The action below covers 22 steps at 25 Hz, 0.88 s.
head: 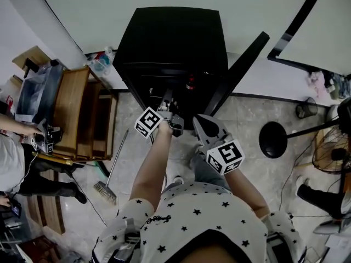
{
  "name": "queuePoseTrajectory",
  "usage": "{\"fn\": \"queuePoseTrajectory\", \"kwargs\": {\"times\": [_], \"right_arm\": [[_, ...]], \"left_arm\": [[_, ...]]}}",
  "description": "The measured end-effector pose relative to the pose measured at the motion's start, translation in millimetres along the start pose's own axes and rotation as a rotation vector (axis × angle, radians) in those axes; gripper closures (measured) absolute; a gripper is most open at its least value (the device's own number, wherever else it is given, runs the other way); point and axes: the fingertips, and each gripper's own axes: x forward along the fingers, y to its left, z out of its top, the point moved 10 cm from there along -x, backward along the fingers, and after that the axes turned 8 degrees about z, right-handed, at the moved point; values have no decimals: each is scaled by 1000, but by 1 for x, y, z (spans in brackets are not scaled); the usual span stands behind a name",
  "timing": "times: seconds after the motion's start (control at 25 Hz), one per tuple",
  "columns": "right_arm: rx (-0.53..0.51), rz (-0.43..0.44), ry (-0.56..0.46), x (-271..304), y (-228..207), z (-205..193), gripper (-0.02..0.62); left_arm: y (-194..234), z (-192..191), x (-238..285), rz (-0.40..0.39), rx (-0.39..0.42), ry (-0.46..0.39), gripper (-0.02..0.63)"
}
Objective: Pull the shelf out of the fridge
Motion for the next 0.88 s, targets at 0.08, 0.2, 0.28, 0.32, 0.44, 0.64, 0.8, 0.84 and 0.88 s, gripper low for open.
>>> {"fn": "queuePoseTrajectory", "kwargs": {"times": [0.08, 0.2, 0.28, 0.32, 0.44, 0.64, 0.8, 0.84, 0.88], "right_arm": [[-2, 2, 3, 2, -5, 0, 601], [-4, 6, 8, 4, -13, 0, 601], [-5, 9, 10, 6, -17, 0, 601], [-6, 10, 11, 7, -19, -1, 601], [-10, 11, 14, 10, -24, -1, 601], [-11, 16, 16, 15, -36, 0, 601], [-13, 17, 22, 19, -44, 0, 601], [-13, 17, 24, 20, -46, -1, 601], [-14, 18, 25, 20, -47, -1, 601]], "left_arm": [[4, 1, 9, -1, -19, -11, 483], [11, 2, 21, 2, -59, -34, 460], [15, 3, 29, -1, -79, -39, 440], [18, 3, 33, -2, -89, -40, 433], [23, 3, 45, 5, -108, -37, 431], [32, 7, 64, 34, -157, -53, 431], [38, 8, 77, 58, -189, -62, 431], [40, 8, 80, 64, -200, -67, 431], [40, 9, 82, 69, -210, -70, 431]]}}
